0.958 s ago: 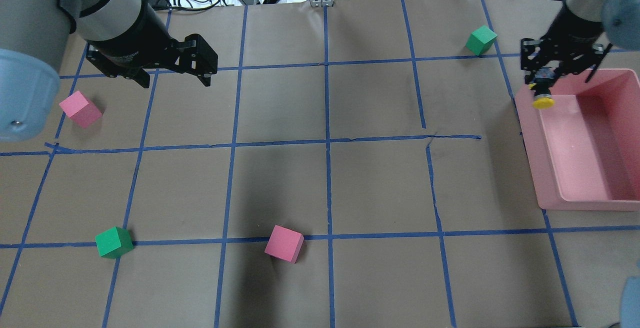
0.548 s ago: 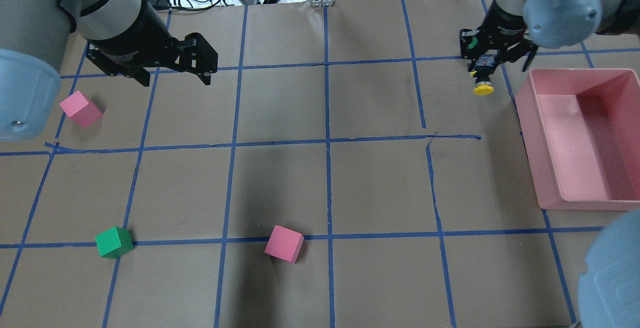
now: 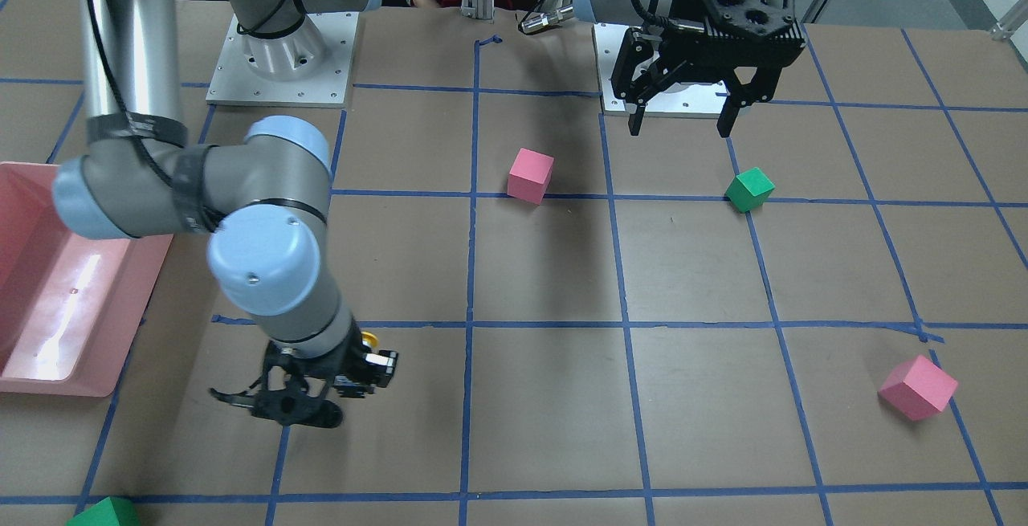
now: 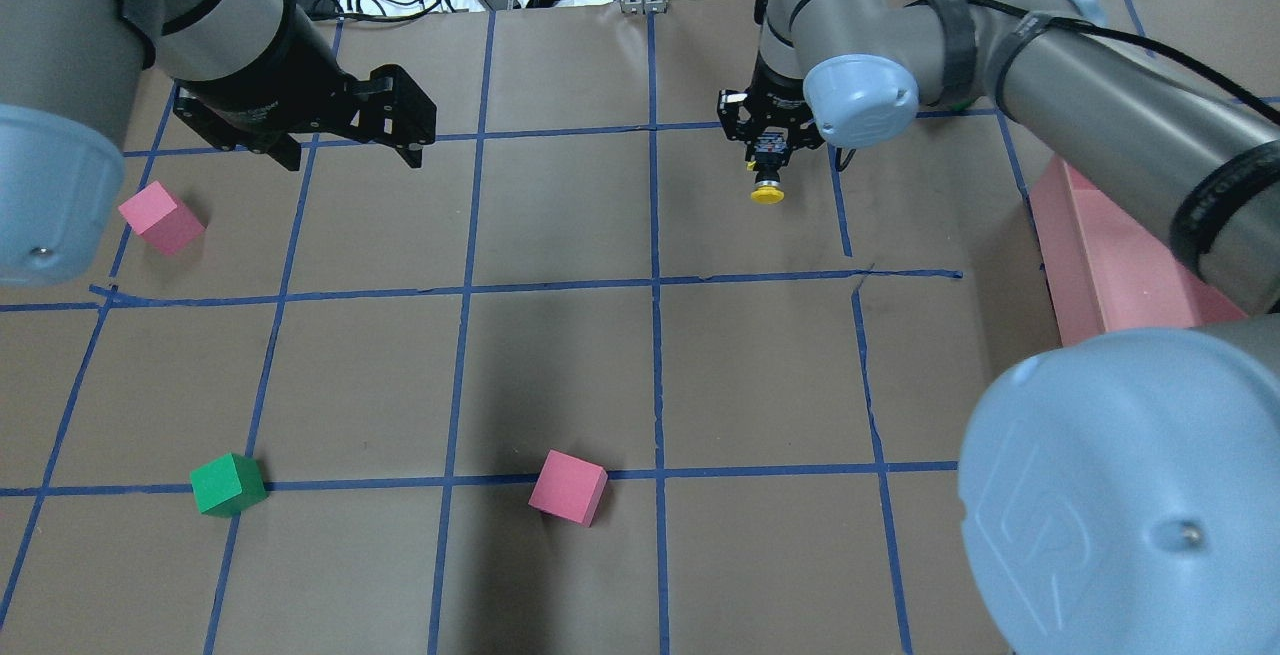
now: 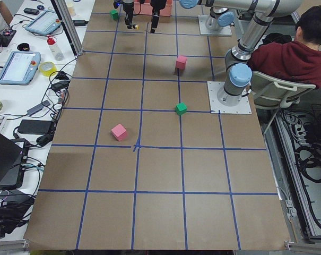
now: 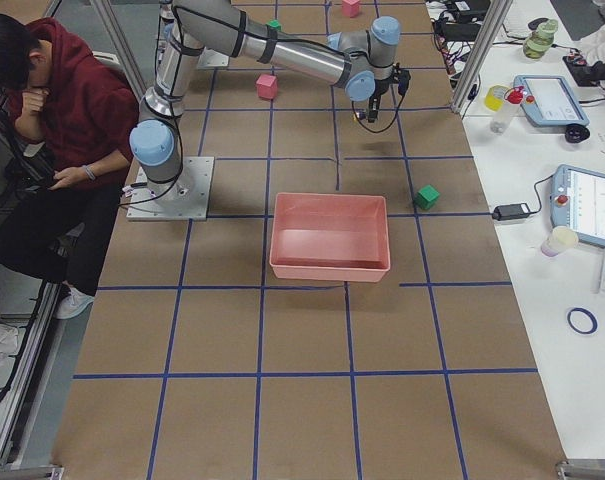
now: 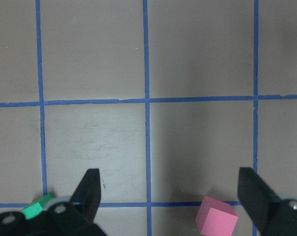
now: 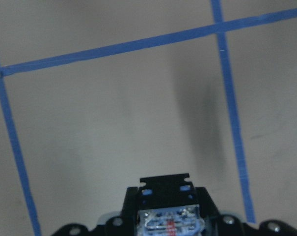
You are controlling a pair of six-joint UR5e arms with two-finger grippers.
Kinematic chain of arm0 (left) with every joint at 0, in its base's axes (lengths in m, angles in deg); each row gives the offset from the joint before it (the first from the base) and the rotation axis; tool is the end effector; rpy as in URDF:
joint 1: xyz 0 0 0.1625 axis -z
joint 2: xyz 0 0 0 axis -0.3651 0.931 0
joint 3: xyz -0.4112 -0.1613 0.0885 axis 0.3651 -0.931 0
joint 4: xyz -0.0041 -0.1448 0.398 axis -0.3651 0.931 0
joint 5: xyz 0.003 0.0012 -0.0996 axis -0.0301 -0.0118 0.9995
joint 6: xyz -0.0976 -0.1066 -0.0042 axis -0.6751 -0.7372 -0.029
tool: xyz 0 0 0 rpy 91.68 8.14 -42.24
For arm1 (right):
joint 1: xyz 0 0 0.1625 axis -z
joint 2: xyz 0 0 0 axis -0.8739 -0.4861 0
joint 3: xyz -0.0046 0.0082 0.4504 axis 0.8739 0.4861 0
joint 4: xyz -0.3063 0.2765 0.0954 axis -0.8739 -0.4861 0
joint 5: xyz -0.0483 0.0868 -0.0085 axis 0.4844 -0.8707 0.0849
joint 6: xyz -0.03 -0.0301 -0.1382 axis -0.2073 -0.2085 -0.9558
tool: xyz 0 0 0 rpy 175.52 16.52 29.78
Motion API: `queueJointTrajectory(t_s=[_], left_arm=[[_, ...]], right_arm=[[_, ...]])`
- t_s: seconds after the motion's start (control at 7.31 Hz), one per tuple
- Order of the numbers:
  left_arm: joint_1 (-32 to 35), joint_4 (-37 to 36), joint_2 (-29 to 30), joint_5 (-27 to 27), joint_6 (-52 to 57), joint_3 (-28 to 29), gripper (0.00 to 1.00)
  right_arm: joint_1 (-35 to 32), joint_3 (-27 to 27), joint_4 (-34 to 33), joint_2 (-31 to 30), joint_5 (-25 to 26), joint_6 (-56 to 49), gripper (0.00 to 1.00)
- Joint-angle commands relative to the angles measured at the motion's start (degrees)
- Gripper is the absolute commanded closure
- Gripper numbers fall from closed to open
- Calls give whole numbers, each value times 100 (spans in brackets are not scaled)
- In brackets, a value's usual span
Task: Align button upright
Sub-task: 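Carry the switch to the table center and set it down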
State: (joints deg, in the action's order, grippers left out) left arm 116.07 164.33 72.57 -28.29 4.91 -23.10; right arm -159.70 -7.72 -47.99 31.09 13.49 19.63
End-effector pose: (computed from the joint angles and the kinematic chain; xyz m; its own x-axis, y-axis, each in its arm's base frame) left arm -0.1664 -0.4690 0.5066 -0.9997 0.0042 -0.0229 0.0089 0.9782 -0.2075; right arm 0.2482 -0.6852 0.2364 -0.9863 0.1487 -0.0711 0.1528 0.9867 -0.0562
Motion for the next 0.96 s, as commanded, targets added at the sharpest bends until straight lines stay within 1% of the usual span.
queueJointTrajectory(t_s=[0.0,0.14,0.27,0.55,0.82], left_arm=[[0,-7,4,0,0,-3,0],[0,-7,4,0,0,-3,0],[0,-7,4,-9,0,-3,0],[0,-7,-5,-9,-9,-3,0],[0,-7,-5,-9,-17,6,0]], right_arm=[[-438,263,-311,382,-288,148,100],[-544,299,-548,532,-297,157,100],[-598,334,-655,603,-436,148,100],[-624,500,-674,804,-630,148,100],[-738,536,-744,920,-657,148,100]])
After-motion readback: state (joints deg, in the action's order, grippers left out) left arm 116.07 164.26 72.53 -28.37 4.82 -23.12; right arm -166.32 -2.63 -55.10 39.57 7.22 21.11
